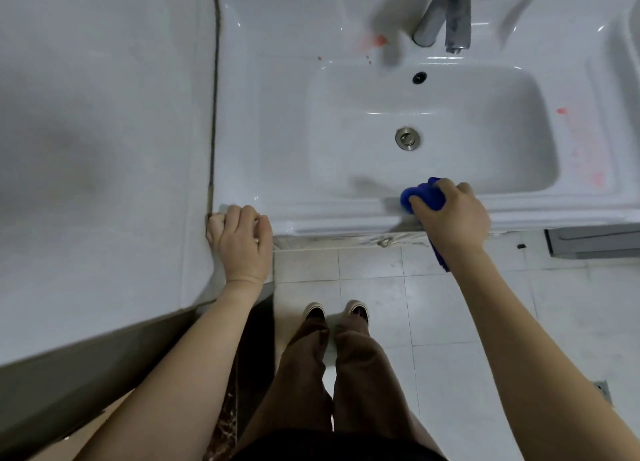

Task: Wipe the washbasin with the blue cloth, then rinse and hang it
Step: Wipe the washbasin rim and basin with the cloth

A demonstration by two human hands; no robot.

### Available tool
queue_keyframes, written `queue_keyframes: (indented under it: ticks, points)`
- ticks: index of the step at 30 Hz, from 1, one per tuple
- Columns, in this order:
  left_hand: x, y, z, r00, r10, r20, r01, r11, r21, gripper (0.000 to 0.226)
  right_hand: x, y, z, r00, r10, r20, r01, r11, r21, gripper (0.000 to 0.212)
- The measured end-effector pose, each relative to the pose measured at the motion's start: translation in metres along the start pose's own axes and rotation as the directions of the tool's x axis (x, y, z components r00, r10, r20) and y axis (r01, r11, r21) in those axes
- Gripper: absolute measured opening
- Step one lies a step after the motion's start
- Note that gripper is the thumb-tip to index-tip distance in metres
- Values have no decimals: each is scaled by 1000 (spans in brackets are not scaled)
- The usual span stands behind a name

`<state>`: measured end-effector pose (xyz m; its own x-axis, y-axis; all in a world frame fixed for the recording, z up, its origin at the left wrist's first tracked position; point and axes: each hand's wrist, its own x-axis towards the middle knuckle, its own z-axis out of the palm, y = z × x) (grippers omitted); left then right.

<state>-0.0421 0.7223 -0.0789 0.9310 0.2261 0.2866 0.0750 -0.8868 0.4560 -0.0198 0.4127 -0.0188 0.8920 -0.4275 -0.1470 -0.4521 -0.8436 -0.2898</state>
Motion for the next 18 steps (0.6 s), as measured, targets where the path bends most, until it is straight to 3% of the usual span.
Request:
queue_keyframes:
  ticks: [6, 9, 12, 18]
  points:
    - [0, 1, -4, 999, -6, 33, 6, 1000, -5, 23, -54, -123, 51, 962, -257, 96, 257, 966, 20, 38]
    - [-1, -1, -5, 998, 5, 69, -5, 1000, 6, 25, -62, -144, 55, 933, -311, 181, 307, 950, 52, 37]
    - [0, -2, -5, 997, 7, 82, -8, 1000, 9, 26, -41, -101, 39, 945, -281, 168, 271, 959, 77, 39]
    - [-1, 5, -4, 997, -30, 68, 27, 999, 38, 23, 26, 41, -19, 998, 26, 61, -24, 999, -34, 48]
